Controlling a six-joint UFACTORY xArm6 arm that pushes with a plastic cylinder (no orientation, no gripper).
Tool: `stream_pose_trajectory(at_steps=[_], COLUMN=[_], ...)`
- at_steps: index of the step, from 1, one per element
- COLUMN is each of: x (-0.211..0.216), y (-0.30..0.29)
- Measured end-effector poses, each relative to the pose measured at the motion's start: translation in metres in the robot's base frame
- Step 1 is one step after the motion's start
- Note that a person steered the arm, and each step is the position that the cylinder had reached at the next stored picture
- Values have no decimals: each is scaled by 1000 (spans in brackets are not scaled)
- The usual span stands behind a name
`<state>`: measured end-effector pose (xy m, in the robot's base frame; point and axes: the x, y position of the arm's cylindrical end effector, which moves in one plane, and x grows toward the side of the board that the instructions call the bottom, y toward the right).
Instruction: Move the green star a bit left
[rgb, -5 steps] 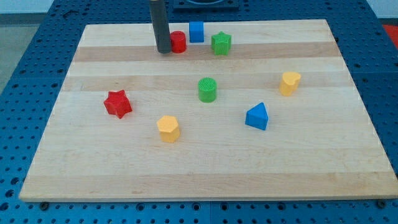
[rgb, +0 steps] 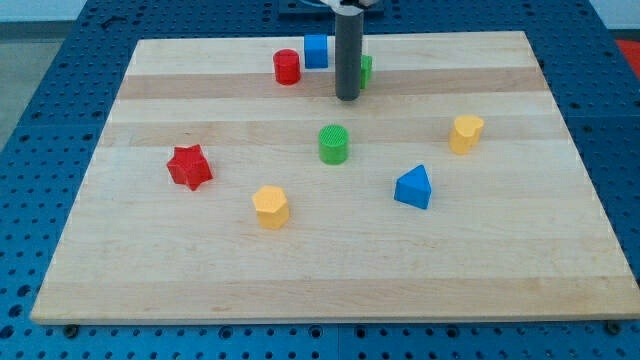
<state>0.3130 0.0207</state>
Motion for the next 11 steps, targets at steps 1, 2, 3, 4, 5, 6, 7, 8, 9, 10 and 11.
stream_pose_trajectory(at_steps=[1, 2, 3, 4, 5, 6, 7, 8, 9, 10, 11], x=[-11, -11, -1, -2, -29, -33, -33, -33, -34, -35, -39], y=[1, 3, 40, 56, 56, 56, 46, 42, 37, 34, 34])
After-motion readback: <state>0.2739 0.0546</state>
